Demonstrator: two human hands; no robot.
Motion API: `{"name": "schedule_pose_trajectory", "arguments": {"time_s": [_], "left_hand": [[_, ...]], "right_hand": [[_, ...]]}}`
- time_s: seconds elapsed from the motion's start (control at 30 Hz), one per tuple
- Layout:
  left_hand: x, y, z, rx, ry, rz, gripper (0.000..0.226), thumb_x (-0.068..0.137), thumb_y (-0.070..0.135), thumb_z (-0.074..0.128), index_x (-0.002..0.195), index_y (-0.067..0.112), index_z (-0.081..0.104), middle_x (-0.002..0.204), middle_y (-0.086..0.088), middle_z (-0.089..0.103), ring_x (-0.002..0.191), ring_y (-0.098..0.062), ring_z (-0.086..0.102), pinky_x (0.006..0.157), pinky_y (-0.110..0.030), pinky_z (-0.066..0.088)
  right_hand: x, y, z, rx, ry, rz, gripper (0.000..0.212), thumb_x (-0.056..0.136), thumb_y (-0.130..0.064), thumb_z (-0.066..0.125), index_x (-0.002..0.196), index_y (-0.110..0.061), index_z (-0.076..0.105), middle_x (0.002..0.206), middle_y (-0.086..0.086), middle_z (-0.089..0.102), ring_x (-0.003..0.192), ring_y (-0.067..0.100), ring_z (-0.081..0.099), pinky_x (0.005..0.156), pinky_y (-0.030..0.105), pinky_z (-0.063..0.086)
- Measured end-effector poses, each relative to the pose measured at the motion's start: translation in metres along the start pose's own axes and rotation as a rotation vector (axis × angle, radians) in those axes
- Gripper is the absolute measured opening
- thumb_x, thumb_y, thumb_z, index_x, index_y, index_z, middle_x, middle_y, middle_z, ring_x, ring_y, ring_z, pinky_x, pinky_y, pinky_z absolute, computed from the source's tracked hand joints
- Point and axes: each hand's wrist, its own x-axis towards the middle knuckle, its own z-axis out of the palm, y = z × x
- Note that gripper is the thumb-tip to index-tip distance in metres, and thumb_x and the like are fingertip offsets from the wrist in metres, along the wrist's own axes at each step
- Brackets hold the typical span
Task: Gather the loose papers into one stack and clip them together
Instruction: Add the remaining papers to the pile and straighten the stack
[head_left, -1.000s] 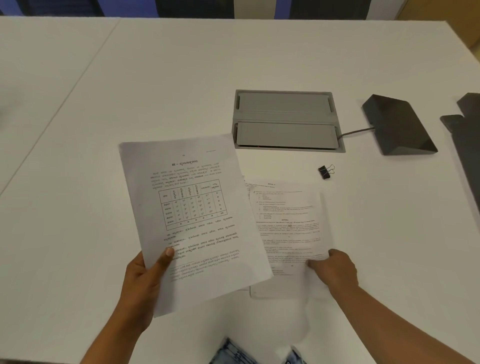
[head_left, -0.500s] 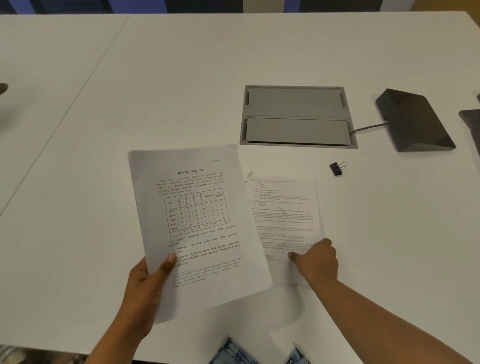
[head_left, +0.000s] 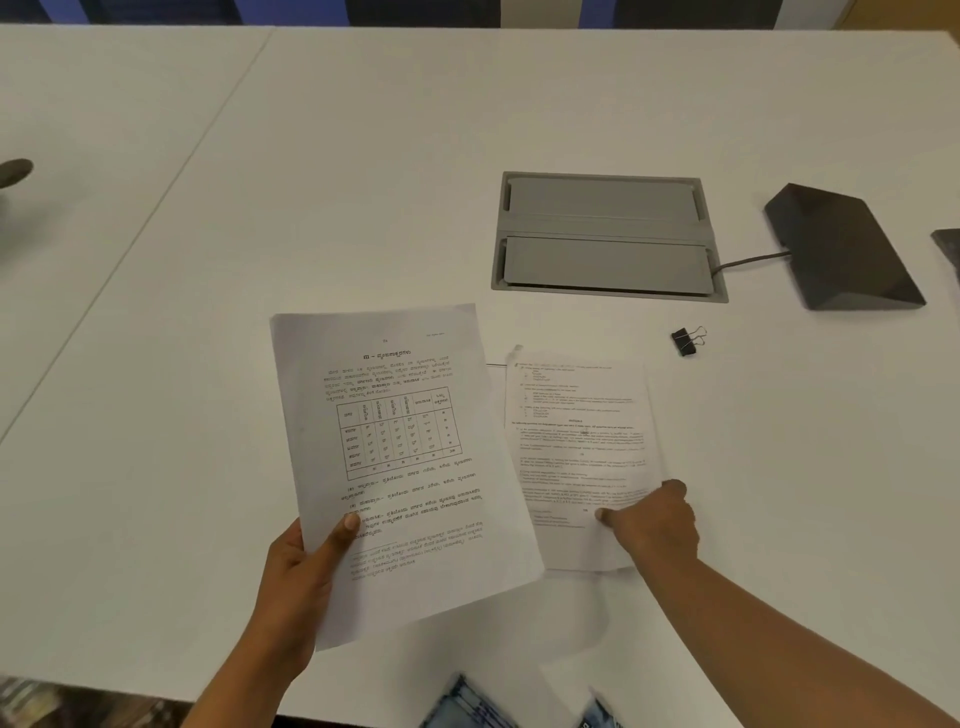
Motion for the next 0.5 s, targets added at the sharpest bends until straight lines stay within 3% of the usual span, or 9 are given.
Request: {"name": "schedule_pose_trajectory", "arguments": {"time_s": [0.1,0.2,0.4,0.5], "left_hand": [[-0.001,0.001,0.002,-0.002,-0.004,-0.003,0.02,0.091,0.024,0.063,0.109,0.017,0.069,0.098,-0.003,0.079,0.084,-0.032,0.075,0.066,-0.037,0.059],[0.0,0.0,0.001,0.001,0.005,-0.005,0.021,0.09,0.025,0.063,0.109,0.017,0.069,0.097,-0.003,0.079,0.085,-0.033,0.074,0.067,-0.04,0.059],[0.005,0.005,-0.001,0.034,0.033,0.005,0.02,0.091,0.025,0.063,0.11,0.019,0.068,0.094,-0.001,0.079,0.084,-0.034,0.072,0.065,-0.038,0.058],[0.01,0.011,-0.006,0.064,0.031,0.046,0.021,0.092,0.024,0.062,0.112,0.018,0.067,0.097,0.0,0.078,0.084,-0.032,0.073,0.064,-0.035,0.057]], "right_hand": [[0.004,0.0,-0.001,0.081,-0.033,0.013,0.07,0.064,-0.026,0.09,0.119,-0.006,0.051,0.114,0.016,0.068,0.095,0.036,0.066,0.072,0.035,0.05],[0.006,0.005,-0.002,0.156,-0.024,-0.073,0.036,0.074,-0.027,0.081,0.104,-0.013,0.067,0.102,0.01,0.074,0.08,0.029,0.065,0.072,0.036,0.056],[0.018,0.021,-0.033,0.435,-0.066,-0.273,0.007,0.09,-0.022,0.069,0.096,-0.018,0.069,0.1,0.007,0.073,0.094,0.031,0.069,0.085,0.041,0.056],[0.021,0.033,-0.058,0.629,-0.103,-0.247,0.014,0.089,-0.015,0.07,0.103,-0.015,0.069,0.104,0.012,0.073,0.095,0.032,0.068,0.088,0.043,0.055]]}}
